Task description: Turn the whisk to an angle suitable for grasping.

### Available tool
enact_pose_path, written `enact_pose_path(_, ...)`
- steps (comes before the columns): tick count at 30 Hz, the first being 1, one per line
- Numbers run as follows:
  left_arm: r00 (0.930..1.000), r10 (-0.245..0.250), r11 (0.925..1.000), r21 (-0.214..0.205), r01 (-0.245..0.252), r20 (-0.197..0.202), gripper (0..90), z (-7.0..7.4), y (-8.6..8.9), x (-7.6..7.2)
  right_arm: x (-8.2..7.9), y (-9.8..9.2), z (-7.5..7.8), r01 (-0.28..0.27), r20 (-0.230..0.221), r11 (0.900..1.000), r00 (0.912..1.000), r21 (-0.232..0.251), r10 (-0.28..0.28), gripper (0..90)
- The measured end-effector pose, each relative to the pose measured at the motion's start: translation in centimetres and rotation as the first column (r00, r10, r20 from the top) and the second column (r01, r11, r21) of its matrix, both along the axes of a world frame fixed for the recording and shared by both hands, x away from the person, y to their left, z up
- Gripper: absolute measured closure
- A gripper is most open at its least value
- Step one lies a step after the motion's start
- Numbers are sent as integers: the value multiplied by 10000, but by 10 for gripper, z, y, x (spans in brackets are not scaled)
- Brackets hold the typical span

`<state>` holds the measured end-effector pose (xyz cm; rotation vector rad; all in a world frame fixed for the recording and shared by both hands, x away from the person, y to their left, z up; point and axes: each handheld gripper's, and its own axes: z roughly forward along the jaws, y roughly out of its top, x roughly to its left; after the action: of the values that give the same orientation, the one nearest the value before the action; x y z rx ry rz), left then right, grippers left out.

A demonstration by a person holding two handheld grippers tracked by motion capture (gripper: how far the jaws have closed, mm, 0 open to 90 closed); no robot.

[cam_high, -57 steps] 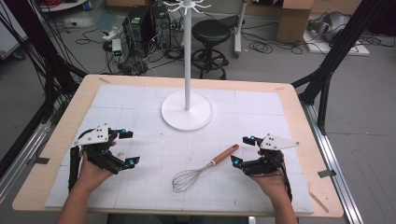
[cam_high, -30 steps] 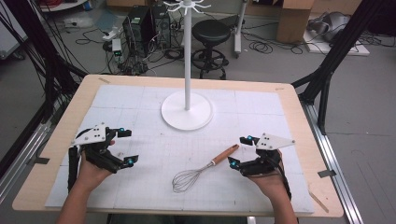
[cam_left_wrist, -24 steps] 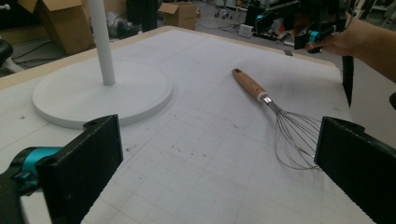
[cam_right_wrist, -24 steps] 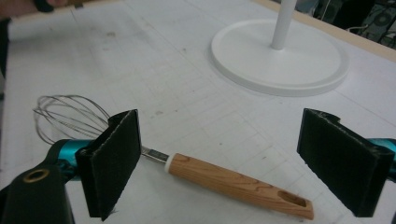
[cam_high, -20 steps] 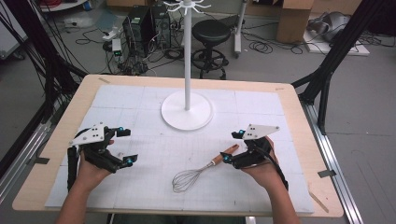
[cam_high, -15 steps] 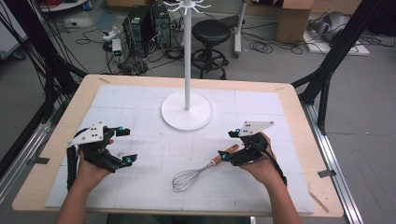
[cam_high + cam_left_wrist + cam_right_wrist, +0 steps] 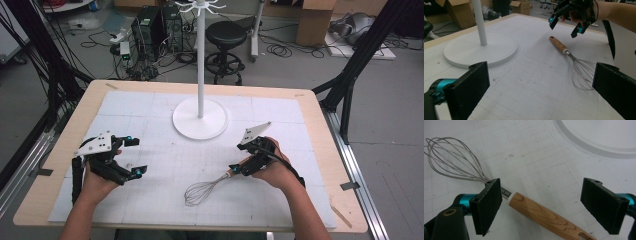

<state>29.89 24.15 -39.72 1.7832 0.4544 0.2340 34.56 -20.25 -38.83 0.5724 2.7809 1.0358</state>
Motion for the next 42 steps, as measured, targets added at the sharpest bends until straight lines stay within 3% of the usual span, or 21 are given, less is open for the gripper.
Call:
enact_pose_path(4,10000,21,10000,-28,-21,33,17,0,0,1,4,6,0,-167,-36,9991,9999,-395,166,163)
enact_pose_path(10,10000,30,10000,-3,-30,-6,17,0,0,0,7,12,-10,-460,-557,9939,9976,-1002,405,163)
enact_pose_path(12,10000,-4,10000,67,4,-12,17,0,-1,0,8,16,-16,-772,-794,9891,9946,-1255,675,164)
enact_pose_path(18,10000,35,10000,-16,-35,35,17,0,0,0,7,26,-30,-1608,-1469,9628,9805,-2172,1306,312)
enact_pose_path(30,10000,48,10000,-26,-48,58,17,1,0,0,-1,28,-28,-1724,-1208,9462,9822,-2738,1440,424)
enact_pose_path(35,10000,32,10000,32,-32,60,17,1,0,-1,-5,30,-25,-1534,-810,9448,9875,-2896,1355,536)
enact_pose_path(42,10000,51,10000,28,-51,72,17,1,0,0,-12,33,-25,-1524,-410,9449,9883,-2897,1469,600)
